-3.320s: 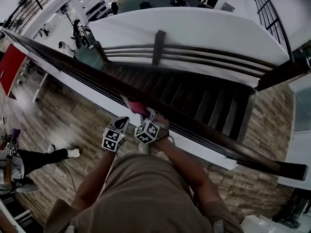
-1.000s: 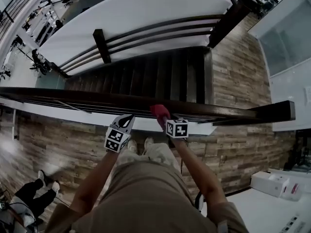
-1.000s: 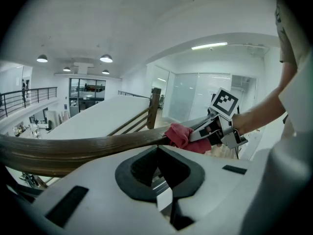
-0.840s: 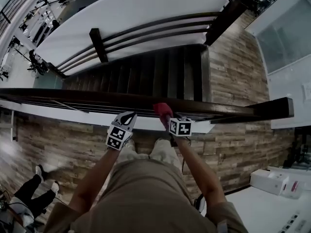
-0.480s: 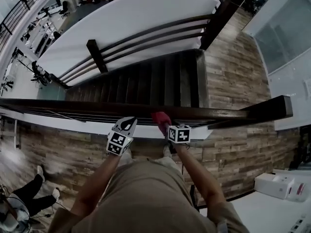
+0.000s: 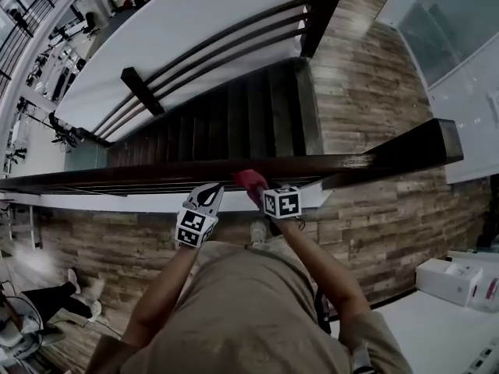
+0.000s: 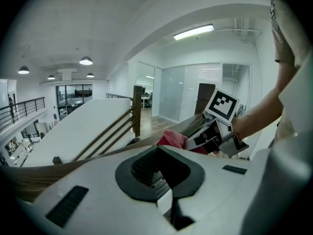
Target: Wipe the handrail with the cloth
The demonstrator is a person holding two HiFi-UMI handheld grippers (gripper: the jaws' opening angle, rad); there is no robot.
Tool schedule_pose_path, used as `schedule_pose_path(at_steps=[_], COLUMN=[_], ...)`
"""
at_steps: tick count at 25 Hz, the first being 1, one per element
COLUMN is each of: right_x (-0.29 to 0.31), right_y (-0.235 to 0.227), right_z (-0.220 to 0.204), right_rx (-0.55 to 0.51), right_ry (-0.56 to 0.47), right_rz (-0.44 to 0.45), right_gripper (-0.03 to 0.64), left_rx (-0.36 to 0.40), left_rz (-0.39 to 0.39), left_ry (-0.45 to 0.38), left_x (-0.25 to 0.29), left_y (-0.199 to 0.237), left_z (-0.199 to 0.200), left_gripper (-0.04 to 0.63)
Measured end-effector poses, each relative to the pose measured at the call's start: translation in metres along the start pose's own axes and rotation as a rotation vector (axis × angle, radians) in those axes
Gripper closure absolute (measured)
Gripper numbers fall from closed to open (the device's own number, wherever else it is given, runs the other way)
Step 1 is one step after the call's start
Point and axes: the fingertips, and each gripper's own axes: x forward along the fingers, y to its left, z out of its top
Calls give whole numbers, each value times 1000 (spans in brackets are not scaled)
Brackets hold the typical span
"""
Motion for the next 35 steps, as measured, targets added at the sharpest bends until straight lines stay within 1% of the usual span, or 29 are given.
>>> schedule_pose_path(at_steps=[4, 9, 12, 15, 20, 23, 30, 35], right_x=[-28, -63, -82, -103, -134, -145, -186, -212], right_y=[-57, -110, -148, -188, -238, -262, -331, -374], right_z=[-1, -4, -3, -3, -4, -4, -3, -1], right_rx=[13, 54, 105, 155, 207, 231, 264, 278], right_ry=[-3, -22, -50, -71, -102, -115, -138, -143], right_rz=[-25, -84, -129, -174, -237, -275, -393, -473], right_gripper=[535, 535, 535, 535, 535, 535, 535, 535], left_rx=[17, 60, 89, 102, 125, 132, 179, 179], left_rz=[-26, -78, -102, -119, -145, -165, -254, -266], left_ry=[3, -12, -8, -1, 4, 4, -1, -10], left_x=[41, 61, 75, 91, 110, 122, 142, 144], left_y=[-46, -88, -102, -115, -133, -142, -177, -181], left_z=[18, 45, 53, 56, 64, 67, 81, 87], left_gripper=[580, 580, 580, 580, 580, 580, 580, 580])
